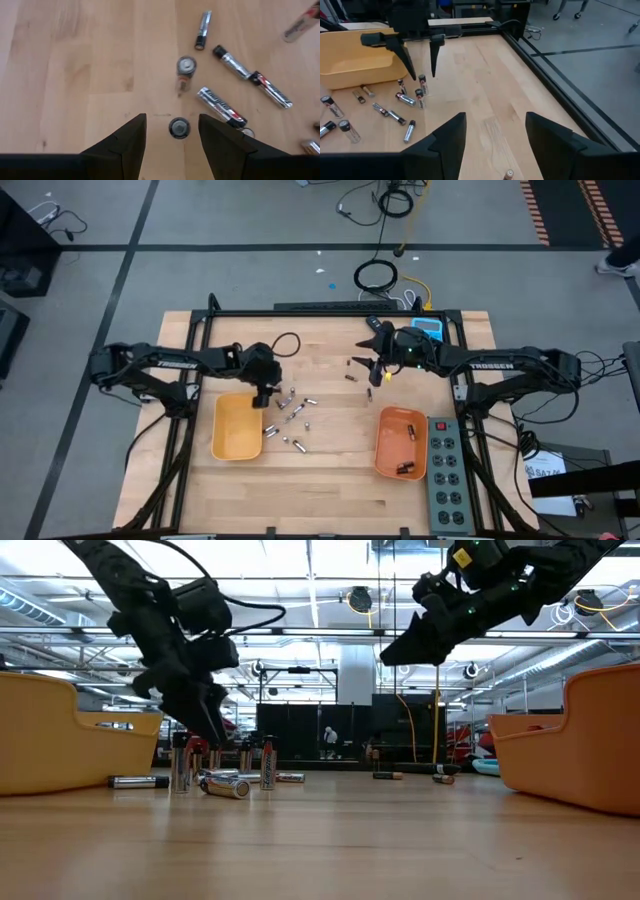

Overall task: Sort batteries
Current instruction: Put the silver battery into the yellow bin

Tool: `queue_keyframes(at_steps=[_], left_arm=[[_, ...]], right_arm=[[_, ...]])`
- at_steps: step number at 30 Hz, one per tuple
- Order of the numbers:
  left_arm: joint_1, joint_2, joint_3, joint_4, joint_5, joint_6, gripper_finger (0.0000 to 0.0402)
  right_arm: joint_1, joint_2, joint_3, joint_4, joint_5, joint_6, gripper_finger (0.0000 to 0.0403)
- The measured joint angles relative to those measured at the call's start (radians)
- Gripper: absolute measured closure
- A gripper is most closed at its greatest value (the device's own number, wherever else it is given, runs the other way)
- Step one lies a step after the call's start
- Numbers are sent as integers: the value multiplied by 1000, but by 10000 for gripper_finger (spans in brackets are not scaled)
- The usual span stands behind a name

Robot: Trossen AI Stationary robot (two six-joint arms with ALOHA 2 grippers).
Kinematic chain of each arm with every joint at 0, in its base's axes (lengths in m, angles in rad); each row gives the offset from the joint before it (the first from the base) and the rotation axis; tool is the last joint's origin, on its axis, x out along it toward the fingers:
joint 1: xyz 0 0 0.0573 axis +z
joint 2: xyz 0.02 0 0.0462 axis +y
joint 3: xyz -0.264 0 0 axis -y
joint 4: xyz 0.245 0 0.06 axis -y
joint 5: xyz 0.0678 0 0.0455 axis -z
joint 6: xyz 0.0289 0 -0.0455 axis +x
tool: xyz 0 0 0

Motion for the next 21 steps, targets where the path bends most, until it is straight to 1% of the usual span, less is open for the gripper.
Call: queue_keyframes(at_steps=[6,14,21], left_arm=[[0,23,11,-1,-9,-50,210],[0,54,28,-14,-9,-49,211],[1,92,28,-16,-3,-19,211]], right_arm=[[0,0,0,6,0,-5,207],[0,0,0,4,-13,-6,207],[0,0,0,4,-14,-17,207]])
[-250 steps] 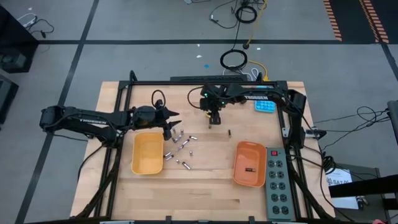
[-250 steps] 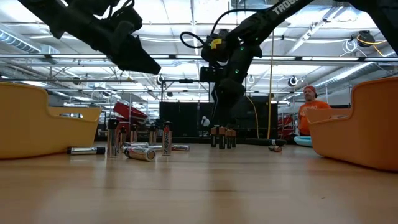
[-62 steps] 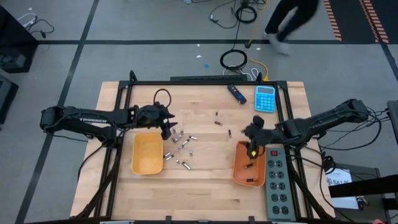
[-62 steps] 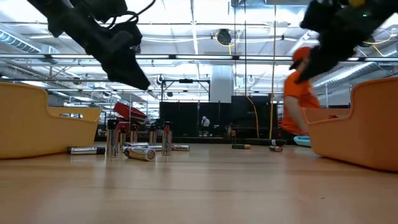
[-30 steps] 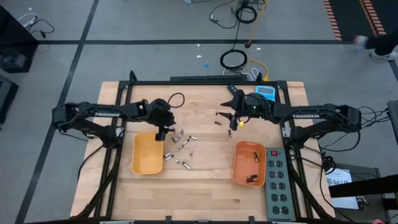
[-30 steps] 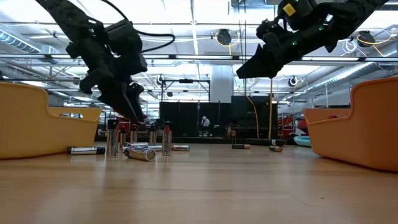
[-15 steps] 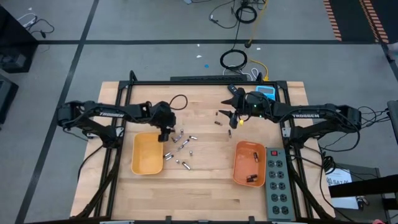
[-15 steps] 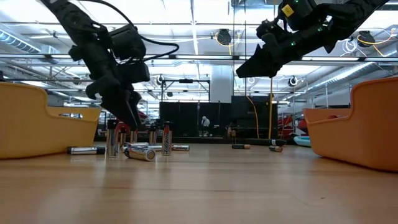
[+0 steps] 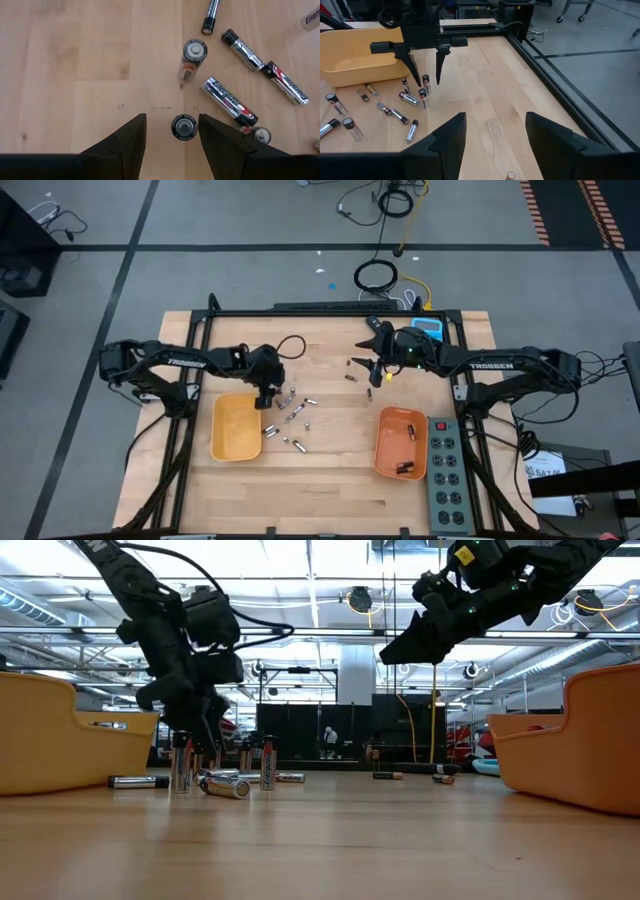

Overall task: Sort batteries
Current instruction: Put the silver battery into the yellow bin

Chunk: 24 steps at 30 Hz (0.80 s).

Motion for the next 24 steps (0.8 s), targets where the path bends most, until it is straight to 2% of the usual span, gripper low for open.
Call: queue_keyframes(at_steps=[6,10,15,18,20,24], left_arm=[[0,8,0,16,2,8,223],[-1,8,0,27,2,22,266],[-1,7,0,12,52,60,345],[-1,7,0,19,53,65,345],[-4,-3,0,30,22,66,345],[-19,-50,46,18,-127,78,345]], right_arm=[[0,0,0,-1,0,-2,207],[0,0,0,-8,0,-4,207],[0,0,0,-16,0,-4,207],[0,0,0,-16,0,-4,207],[0,0,0,-17,0,-1,207],[0,6,0,-3,2,30,207]])
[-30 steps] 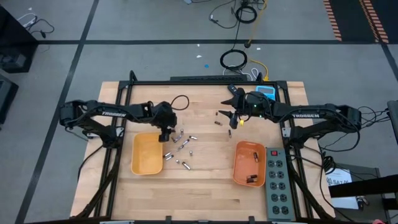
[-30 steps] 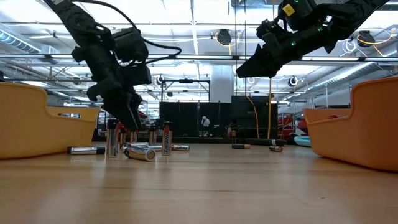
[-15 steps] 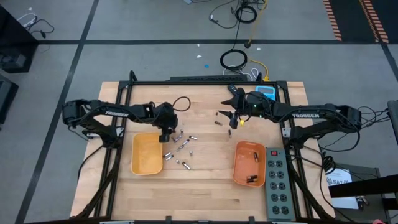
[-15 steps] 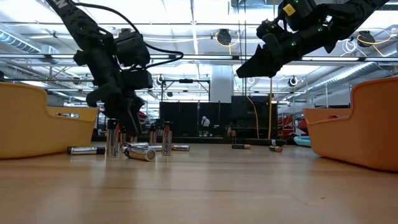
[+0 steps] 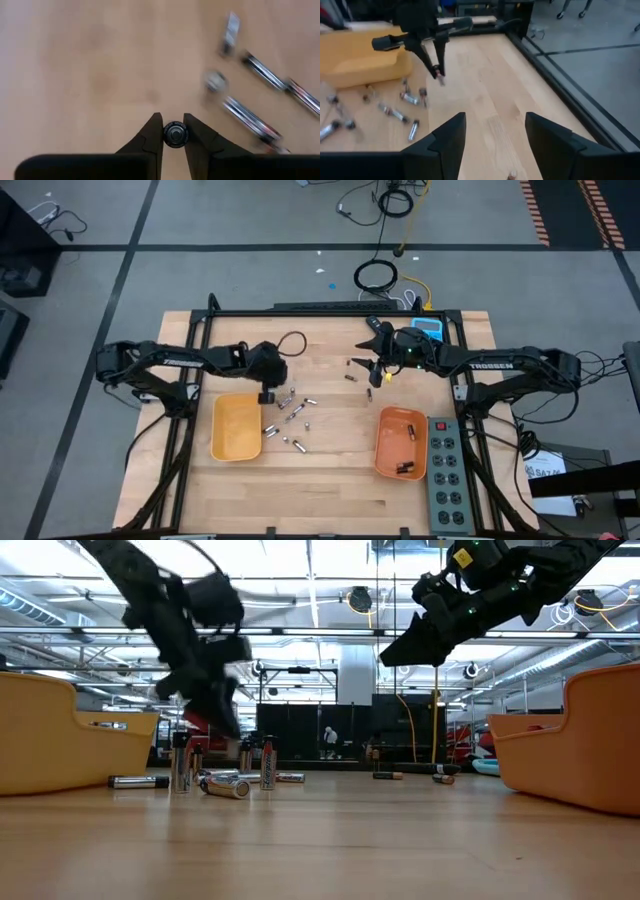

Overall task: Sort batteries
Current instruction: Put the silver battery into the yellow bin

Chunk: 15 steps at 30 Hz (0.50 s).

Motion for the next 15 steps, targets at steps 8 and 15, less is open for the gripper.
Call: queue_keyframes(at_steps=[8,15], left_arm=[[-79,-206,163,-144,-82,-116,345],[-310,-263,213,-626,165,-620,345]], right_arm=[[19,42,-146,271,107,68,207],[58,17,-206,346,103,71,207]])
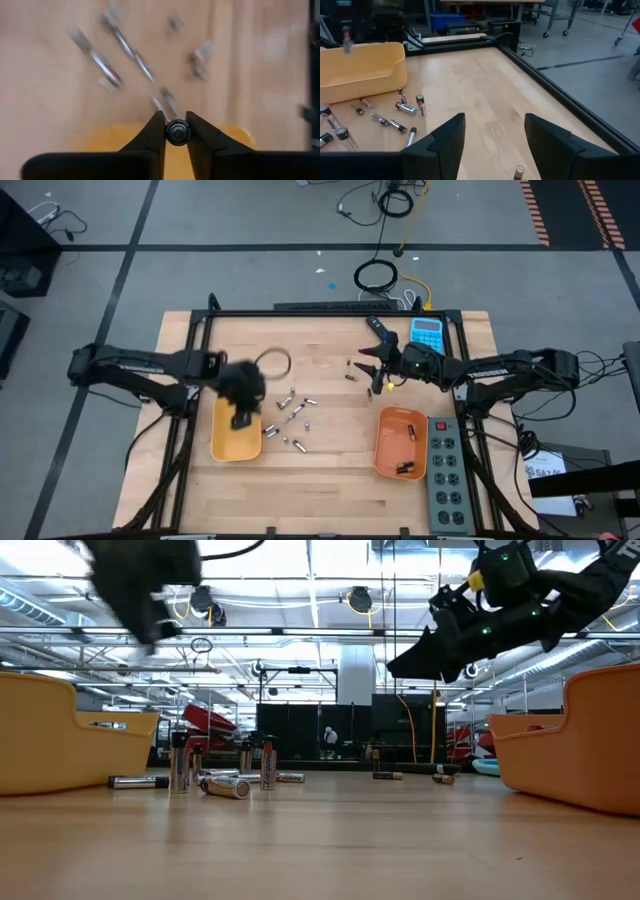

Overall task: Sort batteries
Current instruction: Put the silver battery into the yellow bin

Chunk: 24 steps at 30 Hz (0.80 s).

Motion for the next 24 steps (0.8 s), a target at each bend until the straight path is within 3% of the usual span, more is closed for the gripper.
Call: queue_keyframes(at_steps=[3,7,11,16,19,24], left_arm=[[-86,14,-48,-31,-5,-140,345],[-138,54,-79,-31,-84,-249,342],[-153,71,-77,-25,-140,-300,275],[-158,66,-24,-15,-163,-297,213],[-160,89,-3,52,-265,-238,207],[-190,193,-1,208,-282,-160,205]], right_arm=[[9,0,0,2,0,-10,207],[10,0,0,-2,-5,-10,207],[11,0,0,-6,-6,-7,207],[11,0,0,-11,-28,-7,207],[11,0,0,-19,-31,-7,207],[10,0,0,-20,-29,-13,207]])
